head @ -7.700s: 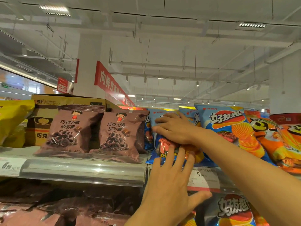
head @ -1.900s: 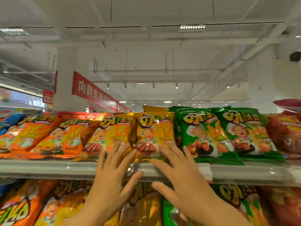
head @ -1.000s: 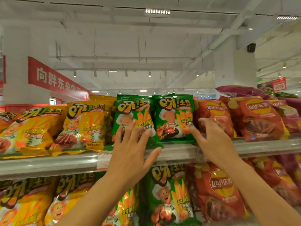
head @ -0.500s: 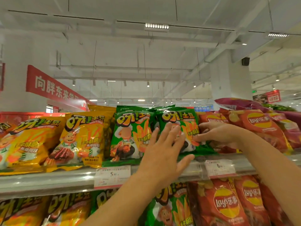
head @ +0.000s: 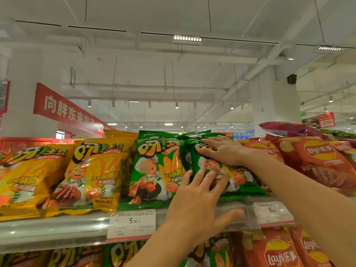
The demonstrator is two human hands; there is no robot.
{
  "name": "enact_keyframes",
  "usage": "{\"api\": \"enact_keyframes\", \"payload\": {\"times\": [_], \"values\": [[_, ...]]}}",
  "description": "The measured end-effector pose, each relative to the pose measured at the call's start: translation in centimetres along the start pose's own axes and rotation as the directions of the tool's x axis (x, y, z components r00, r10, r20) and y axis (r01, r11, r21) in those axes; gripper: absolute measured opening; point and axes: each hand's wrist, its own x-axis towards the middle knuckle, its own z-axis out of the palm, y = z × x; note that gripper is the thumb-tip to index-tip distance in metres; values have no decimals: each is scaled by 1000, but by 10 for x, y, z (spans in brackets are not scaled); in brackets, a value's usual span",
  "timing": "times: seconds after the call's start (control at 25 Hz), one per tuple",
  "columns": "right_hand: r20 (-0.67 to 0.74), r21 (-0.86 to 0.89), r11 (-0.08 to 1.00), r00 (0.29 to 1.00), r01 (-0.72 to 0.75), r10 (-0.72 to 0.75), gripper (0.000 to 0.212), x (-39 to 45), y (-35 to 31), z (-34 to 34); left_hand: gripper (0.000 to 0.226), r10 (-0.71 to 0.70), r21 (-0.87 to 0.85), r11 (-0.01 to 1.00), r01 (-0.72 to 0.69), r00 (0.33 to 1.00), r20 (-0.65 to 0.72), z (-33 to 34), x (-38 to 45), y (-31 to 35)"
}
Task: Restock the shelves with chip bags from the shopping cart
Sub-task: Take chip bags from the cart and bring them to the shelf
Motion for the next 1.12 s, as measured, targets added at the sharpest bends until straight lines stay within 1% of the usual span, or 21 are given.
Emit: {"api": "enact_keyframes", "payload": {"times": [0.08,0.12,0.16,0.2,0.24,0.28,0.32,0.36,0.4,0.44,0.52,0.6,0.64,0.68,0.76,0.84,0.92,0.96,1.04,1.08,1.12], "values": [[-61,-45,999,998,-17,14,74,3,1,4,85,12,-45,999,-12,1000,-8,-6,-2,1],[-140,-84,996,990,-1,-11,70,2,-3,4,82,18,-92,996,-21,999,-32,-10,-4,2],[-247,-113,993,967,42,-69,63,1,-8,4,76,21,-148,988,-32,997,-76,-13,-6,2],[-346,-108,986,925,124,-154,55,0,-17,3,69,2,-196,980,-29,991,-136,-14,-11,1],[-400,-64,970,884,236,-242,48,-1,-27,3,63,-50,-213,977,7,979,-198,-15,-20,-1],[-402,-1,939,860,344,-315,44,-2,-38,3,62,-123,-194,978,77,964,-236,-15,-29,-5],[-366,49,907,853,418,-373,44,-3,-49,4,65,-187,-150,977,154,954,-235,-15,-39,-11],[-297,56,893,862,446,-412,44,-2,-58,6,71,-220,-82,975,207,953,-210,-16,-47,-17],[-207,21,902,885,430,-417,45,1,-63,9,75,-224,-12,974,225,959,-171,-16,-55,-22],[-131,-20,922,913,387,-386,46,6,-65,12,78,-210,35,976,216,969,-129,-16,-61,-26],[-51,-27,959,957,283,-284,47,12,-63,16,77,-177,13,984,178,982,-70,-16,-66,-30],[-34,65,967,969,245,-243,55,15,-58,19,76,-168,-63,985,163,983,-68,-15,-67,-32],[-37,76,969,972,236,-234,62,14,-58,20,75,-165,-76,984,159,983,-79,-15,-68,-33],[-44,40,975,975,218,-216,68,13,-58,19,75,-163,-78,985,156,983,-86,-16,-68,-33],[-74,-109,981,983,162,-171,73,8,-65,17,73,-171,-99,981,165,984,-54,-20,-69,-33],[-162,-211,970,974,120,-156,72,-2,-75,14,70,-169,-107,980,165,985,-27,-26,-69,-34],[-289,-229,967,941,111,-177,66,-20,-86,12,61,-115,-134,985,107,992,-51,-30,-74,-31],[-366,-168,976,910,141,-195,61,-34,-90,14,56,-70,-176,983,57,995,-70,-30,-84,-27],[-522,8,958,819,285,-239,49,-73,-92,25,44,38,-264,962,-71,991,-127,-21,-124,-12],[-606,68,929,755,364,-251,42,-98,-91,34,40,75,-288,951,-114,987,-144,-10,-150,-3],[-675,97,900,693,424,-253,35,-126,-89,48,39,83,-304,946,-115,990,-117,3,-180,7]]}}
